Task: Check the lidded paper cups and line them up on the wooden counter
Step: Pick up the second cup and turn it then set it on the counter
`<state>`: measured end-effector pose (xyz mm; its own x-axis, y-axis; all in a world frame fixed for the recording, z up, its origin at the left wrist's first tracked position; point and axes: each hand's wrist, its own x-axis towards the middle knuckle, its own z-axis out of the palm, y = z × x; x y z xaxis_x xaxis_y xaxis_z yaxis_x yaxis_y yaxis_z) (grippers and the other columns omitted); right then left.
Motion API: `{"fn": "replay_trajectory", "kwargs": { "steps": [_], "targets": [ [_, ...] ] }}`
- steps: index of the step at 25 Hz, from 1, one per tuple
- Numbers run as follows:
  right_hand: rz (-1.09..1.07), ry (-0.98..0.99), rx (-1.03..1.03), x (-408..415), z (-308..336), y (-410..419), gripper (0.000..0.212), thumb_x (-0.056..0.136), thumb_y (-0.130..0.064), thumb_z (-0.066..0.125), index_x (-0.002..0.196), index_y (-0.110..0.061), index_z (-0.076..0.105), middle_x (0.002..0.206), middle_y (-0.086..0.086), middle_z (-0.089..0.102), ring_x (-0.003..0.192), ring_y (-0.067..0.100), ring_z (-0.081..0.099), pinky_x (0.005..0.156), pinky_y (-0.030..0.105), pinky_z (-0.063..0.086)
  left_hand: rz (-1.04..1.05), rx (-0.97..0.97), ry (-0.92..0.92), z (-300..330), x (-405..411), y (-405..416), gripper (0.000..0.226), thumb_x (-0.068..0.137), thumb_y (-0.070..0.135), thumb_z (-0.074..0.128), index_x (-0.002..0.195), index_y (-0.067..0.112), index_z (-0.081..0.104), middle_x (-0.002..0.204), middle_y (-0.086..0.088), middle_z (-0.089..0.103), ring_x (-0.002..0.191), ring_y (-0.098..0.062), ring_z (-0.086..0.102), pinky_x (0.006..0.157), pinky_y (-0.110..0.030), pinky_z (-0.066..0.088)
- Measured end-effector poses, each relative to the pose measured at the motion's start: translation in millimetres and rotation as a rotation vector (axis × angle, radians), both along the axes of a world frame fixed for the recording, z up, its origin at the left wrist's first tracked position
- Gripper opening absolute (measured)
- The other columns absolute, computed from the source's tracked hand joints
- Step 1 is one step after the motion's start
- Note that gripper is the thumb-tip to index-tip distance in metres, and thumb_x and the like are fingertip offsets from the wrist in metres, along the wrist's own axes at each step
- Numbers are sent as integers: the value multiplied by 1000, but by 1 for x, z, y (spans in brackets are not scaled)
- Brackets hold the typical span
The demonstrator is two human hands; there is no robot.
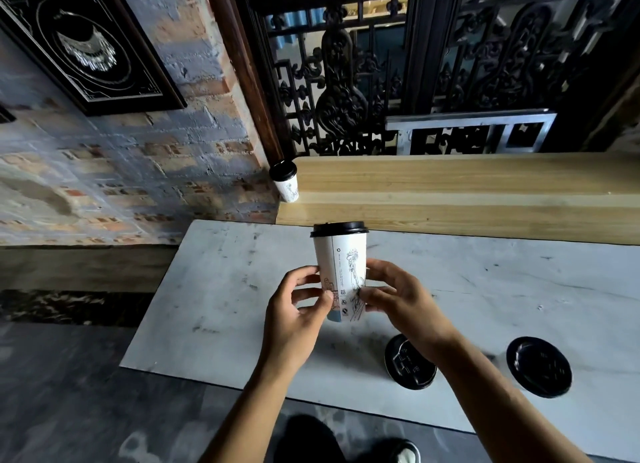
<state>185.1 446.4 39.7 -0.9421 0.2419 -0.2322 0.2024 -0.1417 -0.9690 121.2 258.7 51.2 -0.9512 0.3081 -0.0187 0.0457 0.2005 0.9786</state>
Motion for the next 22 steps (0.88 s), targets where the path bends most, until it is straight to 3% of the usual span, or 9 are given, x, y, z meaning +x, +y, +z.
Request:
{"fn": "replay_trajectory", "kwargs": {
  "steps": [6, 10, 13, 15, 18, 20, 22],
  "targets": [
    [62, -49, 63, -39, -12, 21, 56, 88, 0, 78, 136, -19, 56, 113, 8, 74, 90, 4, 78, 74, 20, 60, 5, -70, -23, -18, -37, 17, 47, 92, 6, 74, 135, 19, 62, 117, 9, 73, 100, -2, 73, 75, -12, 55],
    [30, -101, 181, -89, -27, 32, 58, 83, -1, 84, 131, -22, 59, 115, 7, 74, 90, 11, 77, 79, 30, 64, -43, -79, -76, -41, -88, 34, 56, 86, 2, 77, 131, 31, 59, 120, 15, 69, 105, -3, 71, 76, -16, 58],
    [64, -152, 346, -145, -48, 41, 48, 82, -7, 84, 126, -18, 68, 117, 2, 76, 98, 14, 78, 84, 36, 64, -69, -106, -151, -71, -146, 47, 61, 81, 1, 82, 116, 43, 55, 121, 7, 70, 104, 2, 71, 83, -24, 61],
    [64, -190, 419, -190, -68, 49, 41, 82, -11, 81, 120, -19, 70, 117, -1, 77, 98, 12, 78, 84, 35, 62, -100, -126, -210, -97, -193, 60, 60, 80, -1, 82, 114, 40, 53, 121, -1, 72, 98, 5, 72, 85, -21, 59],
    [15, -203, 474, -259, -102, 68, 54, 80, -10, 80, 130, -13, 61, 128, 4, 73, 106, 19, 77, 93, 46, 62, -127, -97, -277, -140, -262, 87, 59, 84, -13, 73, 127, 22, 53, 127, -11, 67, 99, 4, 71, 89, -18, 57],
    [-37, -190, 528, -305, -132, 83, 58, 79, -8, 79, 133, -10, 56, 128, 2, 72, 107, 21, 76, 93, 49, 61, -147, -71, -301, -172, -310, 111, 64, 87, -19, 66, 140, 14, 50, 125, -7, 65, 106, -8, 68, 96, -27, 54],
    [-76, -165, 569, -342, -164, 94, 61, 79, -7, 78, 134, -11, 52, 120, -2, 72, 103, 13, 75, 88, 37, 64, -169, -63, -278, -202, -350, 132, 65, 88, -18, 63, 144, 11, 49, 126, -6, 63, 114, -21, 65, 102, -38, 51]
  ]
}}
